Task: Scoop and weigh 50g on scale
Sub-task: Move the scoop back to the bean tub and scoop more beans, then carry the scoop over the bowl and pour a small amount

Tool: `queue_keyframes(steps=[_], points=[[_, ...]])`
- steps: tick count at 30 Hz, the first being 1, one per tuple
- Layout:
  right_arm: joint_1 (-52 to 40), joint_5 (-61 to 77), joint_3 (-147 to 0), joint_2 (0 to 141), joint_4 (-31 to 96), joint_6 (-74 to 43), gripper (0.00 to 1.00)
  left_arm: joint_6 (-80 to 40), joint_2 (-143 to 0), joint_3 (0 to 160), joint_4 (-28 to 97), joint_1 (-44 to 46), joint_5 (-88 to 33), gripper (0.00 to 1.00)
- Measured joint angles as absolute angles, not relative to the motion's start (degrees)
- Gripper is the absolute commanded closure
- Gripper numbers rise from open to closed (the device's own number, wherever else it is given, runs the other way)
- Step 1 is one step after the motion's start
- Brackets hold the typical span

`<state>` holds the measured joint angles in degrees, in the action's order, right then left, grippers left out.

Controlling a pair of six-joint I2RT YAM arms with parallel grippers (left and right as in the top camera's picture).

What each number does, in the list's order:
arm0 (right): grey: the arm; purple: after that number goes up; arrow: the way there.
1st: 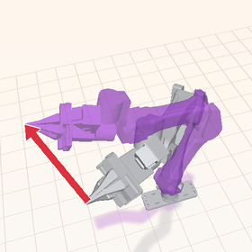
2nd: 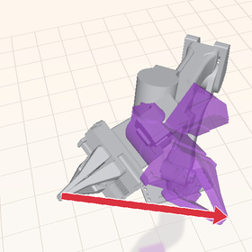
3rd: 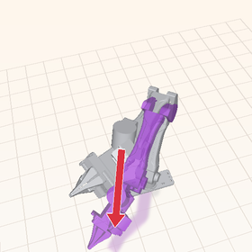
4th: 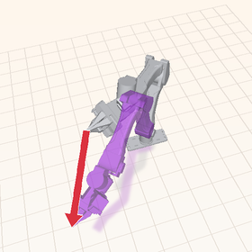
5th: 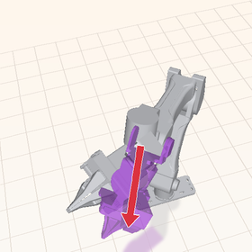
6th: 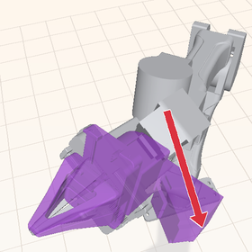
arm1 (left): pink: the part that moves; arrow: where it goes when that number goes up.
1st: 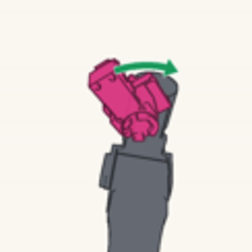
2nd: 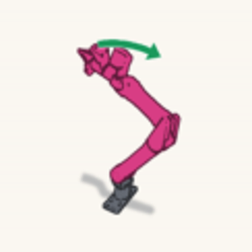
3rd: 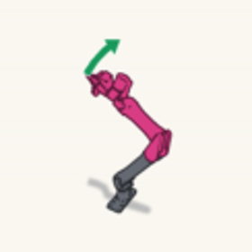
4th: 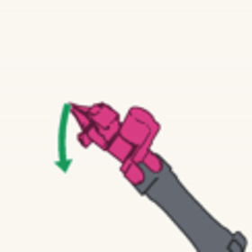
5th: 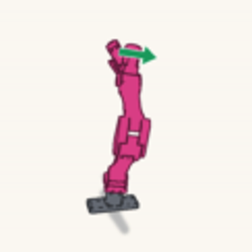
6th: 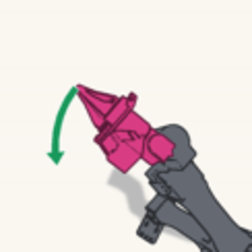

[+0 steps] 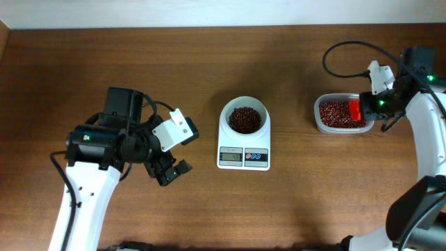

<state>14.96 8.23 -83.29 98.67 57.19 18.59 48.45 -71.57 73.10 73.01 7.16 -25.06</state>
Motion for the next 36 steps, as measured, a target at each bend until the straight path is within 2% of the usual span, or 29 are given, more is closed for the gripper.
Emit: queue_keyframes(steps=[9, 16, 28, 36], points=[[14.6, 5.1, -83.2, 101.6, 54.3, 16.4, 0.96, 48.5, -71.6, 73.1, 73.0, 7.2, -25.1, 0.01], [9.9, 3.2, -83.2, 103.3, 54.3, 16.2, 0.96, 48.4, -71.6, 73.1, 73.0, 7.2, -25.1, 0.01], [9.1, 16.4, -83.2, 103.4, 58.6, 15.5, 0.96, 48.4, -71.6, 73.1, 73.0, 7.2, -25.1, 0.01], [20.4, 25.6, -83.2, 103.4, 59.6, 13.4, 0.96, 48.4, -71.6, 73.1, 73.0, 7.2, -25.1, 0.01]])
